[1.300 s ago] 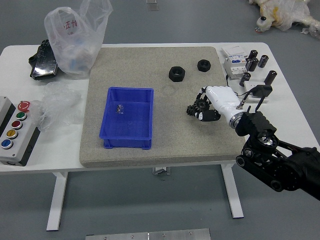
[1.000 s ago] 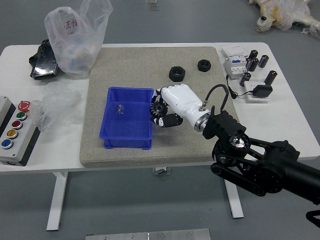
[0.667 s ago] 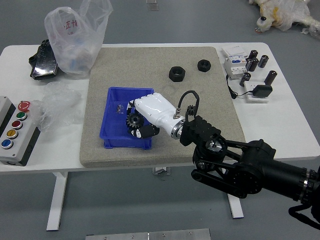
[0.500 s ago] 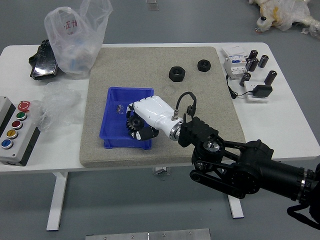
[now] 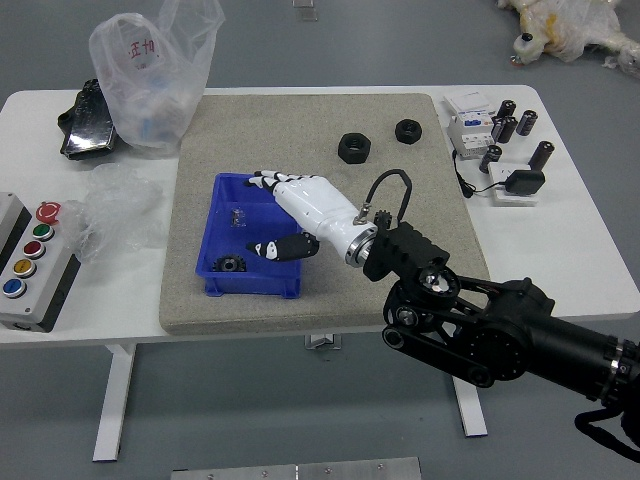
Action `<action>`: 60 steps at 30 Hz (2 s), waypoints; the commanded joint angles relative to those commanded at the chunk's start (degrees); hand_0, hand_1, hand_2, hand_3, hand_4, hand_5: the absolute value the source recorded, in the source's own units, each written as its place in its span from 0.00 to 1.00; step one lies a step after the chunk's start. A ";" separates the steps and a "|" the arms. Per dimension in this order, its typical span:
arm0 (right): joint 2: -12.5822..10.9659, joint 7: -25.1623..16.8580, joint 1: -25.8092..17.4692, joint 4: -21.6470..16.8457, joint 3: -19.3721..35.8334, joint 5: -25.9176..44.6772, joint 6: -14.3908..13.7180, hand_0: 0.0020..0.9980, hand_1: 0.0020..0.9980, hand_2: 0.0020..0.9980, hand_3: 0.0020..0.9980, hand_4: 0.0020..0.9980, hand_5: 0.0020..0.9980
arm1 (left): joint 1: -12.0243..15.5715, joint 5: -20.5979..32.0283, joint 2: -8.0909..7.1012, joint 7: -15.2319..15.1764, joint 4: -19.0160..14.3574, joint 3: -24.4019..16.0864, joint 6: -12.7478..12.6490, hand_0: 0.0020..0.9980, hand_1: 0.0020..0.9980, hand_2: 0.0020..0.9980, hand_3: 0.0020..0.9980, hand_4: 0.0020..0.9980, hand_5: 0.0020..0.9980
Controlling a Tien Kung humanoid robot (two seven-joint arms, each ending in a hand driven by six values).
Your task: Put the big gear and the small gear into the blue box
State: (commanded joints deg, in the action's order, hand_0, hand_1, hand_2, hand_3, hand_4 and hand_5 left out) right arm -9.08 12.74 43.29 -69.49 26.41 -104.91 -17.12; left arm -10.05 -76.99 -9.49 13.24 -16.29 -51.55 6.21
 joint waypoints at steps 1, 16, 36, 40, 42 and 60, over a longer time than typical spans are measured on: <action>-0.61 -0.12 -0.04 1.09 1.37 0.34 -0.43 0.65 0.75 0.80 0.81 0.83 0.42 | 0.03 -0.09 0.00 0.03 0.00 -0.08 0.01 0.67 0.56 0.53 0.65 0.73 0.38; -3.98 0.41 0.00 17.26 -0.10 4.24 0.57 0.52 0.67 0.72 0.74 0.79 0.38 | 0.02 -0.31 -0.03 -0.03 0.09 -0.23 -0.04 0.67 0.56 0.53 0.65 0.73 0.38; -3.01 0.41 0.18 20.27 -5.40 5.70 -0.56 0.48 0.47 0.32 0.48 0.22 0.02 | -0.20 -0.02 -0.09 -0.36 0.13 0.24 -0.04 0.67 0.56 0.53 0.65 0.73 0.38; -3.17 0.44 0.14 20.14 -5.36 5.42 -0.96 0.47 0.44 0.25 0.42 0.14 0.03 | -0.18 -0.05 -0.11 -0.35 0.14 0.22 -0.04 0.67 0.56 0.53 0.65 0.73 0.38; -3.31 0.36 0.10 20.01 -5.19 5.24 -1.06 0.47 0.44 0.25 0.42 0.14 0.03 | -0.19 0.05 -0.13 -0.38 0.14 0.30 -0.06 0.67 0.56 0.53 0.65 0.73 0.38; -3.08 1.17 1.16 -1.70 -3.22 -4.87 -0.50 0.51 0.46 0.25 0.47 0.16 0.04 | -0.08 -0.12 0.07 -0.22 0.07 0.11 0.01 0.67 0.56 0.53 0.65 0.73 0.38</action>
State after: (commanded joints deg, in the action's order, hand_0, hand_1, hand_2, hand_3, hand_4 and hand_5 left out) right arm -12.16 13.91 44.45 -71.19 23.19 -109.78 -17.62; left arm -10.13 -77.11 -9.41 13.02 -16.22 -51.44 6.22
